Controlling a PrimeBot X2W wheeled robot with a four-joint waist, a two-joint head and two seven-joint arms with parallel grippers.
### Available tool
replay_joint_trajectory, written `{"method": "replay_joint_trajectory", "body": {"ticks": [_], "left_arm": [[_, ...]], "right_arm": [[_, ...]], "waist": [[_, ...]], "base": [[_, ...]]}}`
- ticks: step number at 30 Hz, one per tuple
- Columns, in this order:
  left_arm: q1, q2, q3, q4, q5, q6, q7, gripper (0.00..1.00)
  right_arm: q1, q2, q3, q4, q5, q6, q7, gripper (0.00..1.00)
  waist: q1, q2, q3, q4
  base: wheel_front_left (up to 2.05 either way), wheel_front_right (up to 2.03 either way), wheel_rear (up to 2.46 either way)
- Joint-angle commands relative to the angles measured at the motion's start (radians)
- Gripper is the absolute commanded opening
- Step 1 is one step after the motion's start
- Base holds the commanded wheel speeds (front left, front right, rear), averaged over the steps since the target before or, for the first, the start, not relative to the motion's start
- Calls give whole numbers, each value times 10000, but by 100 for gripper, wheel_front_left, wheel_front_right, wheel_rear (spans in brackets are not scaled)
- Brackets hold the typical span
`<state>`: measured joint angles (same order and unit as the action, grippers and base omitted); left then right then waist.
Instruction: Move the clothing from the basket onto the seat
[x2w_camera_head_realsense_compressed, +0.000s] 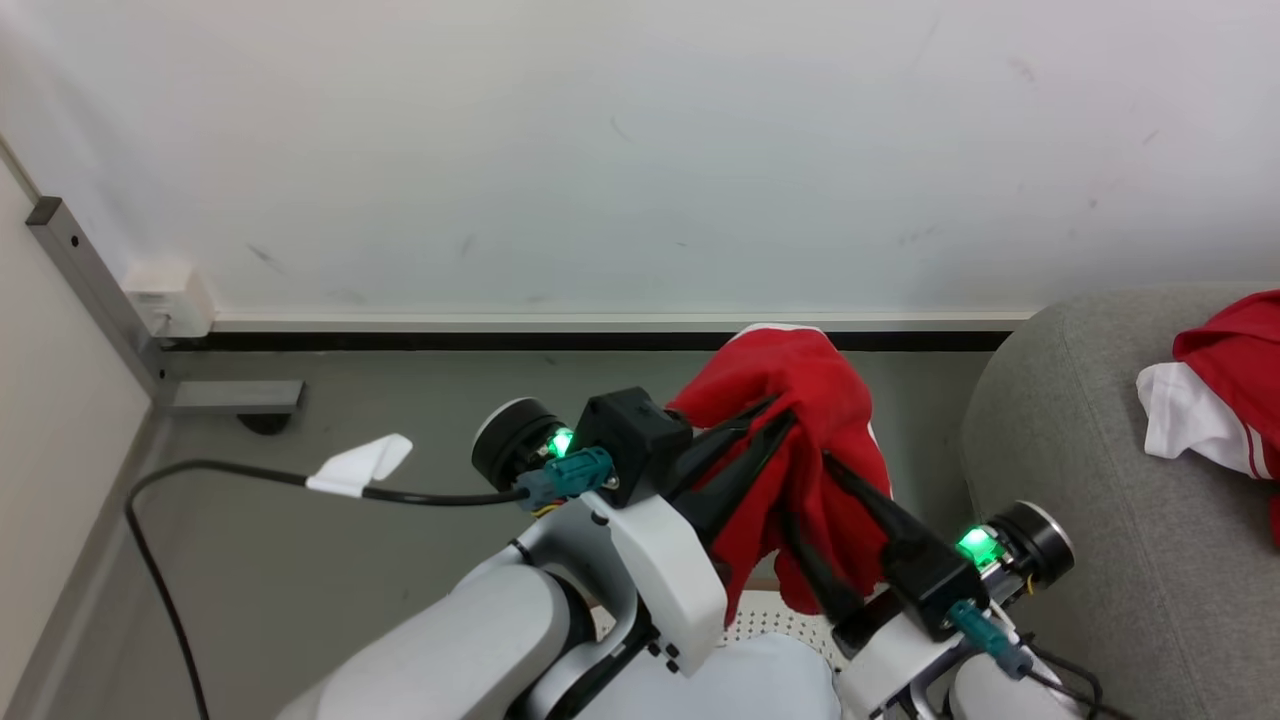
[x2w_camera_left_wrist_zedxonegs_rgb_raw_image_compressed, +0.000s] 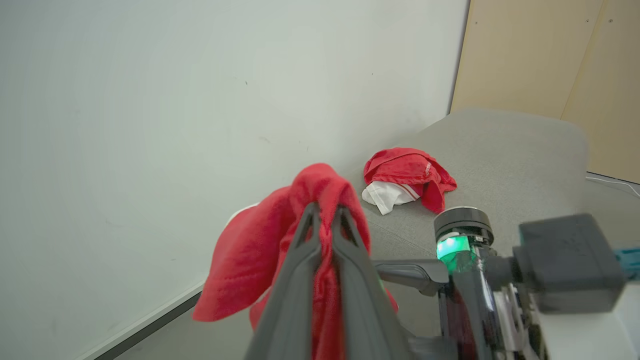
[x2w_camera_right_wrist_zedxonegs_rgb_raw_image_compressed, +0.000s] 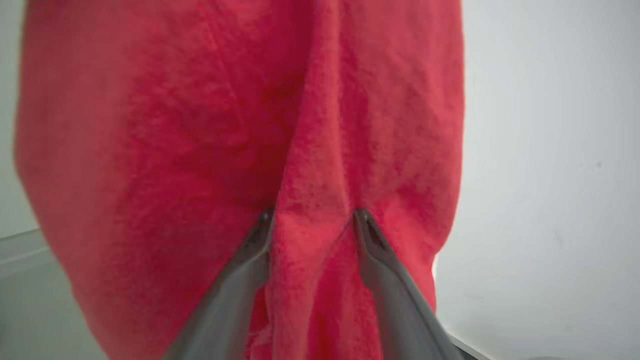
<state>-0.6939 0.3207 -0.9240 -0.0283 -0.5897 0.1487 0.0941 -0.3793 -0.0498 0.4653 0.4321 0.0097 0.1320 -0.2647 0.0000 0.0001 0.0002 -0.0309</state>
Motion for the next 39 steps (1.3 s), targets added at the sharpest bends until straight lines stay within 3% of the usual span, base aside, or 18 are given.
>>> {"method": "replay_joint_trajectory", "body": {"ticks": [1, 3, 8, 10, 17, 28, 39], "left_arm": [[-90, -57, -39, 79, -50, 0, -52, 0], [-80, -87, -49, 174, -5, 39, -110, 0], [-13, -43, -61, 396, 123, 88, -331, 45], [76, -18, -56, 443, 191, 137, -458, 100], [325, -59, -199, 519, 202, 111, -768, 100], [441, -148, -467, 590, 330, 85, -956, 100], [319, 11, -714, 430, 482, -11, -872, 100]], "right_arm": [[-207, -19, -88, 88, 315, -24, 8, 0], [-250, -19, -165, 86, 609, -26, 8, 0], [-364, -21, -743, 25, 1081, -24, 8, 0], [-364, -21, -1064, -49, 1169, -26, 8, 0], [-487, -24, -2604, -523, 1042, -26, 7, 0], [-384, -21, -4795, -1372, 135, -26, 7, 0], [-237, -13, -6045, -2370, -258, -24, 7, 0]], "waist": [[0, -1, -25, -16], [0, -1, -38, -64], [0, -1, 25, -210], [0, -1, 73, -295], [0, -1, 412, -840], [0, -1, 1001, -2303], [0, -1, 1928, -3457]], "base": [[0, 0, 0], [0, 0, 0], [0, 0, 0], [0, 0, 0], [0, 0, 0], [0, 0, 0], [0, 0, 0]]}}
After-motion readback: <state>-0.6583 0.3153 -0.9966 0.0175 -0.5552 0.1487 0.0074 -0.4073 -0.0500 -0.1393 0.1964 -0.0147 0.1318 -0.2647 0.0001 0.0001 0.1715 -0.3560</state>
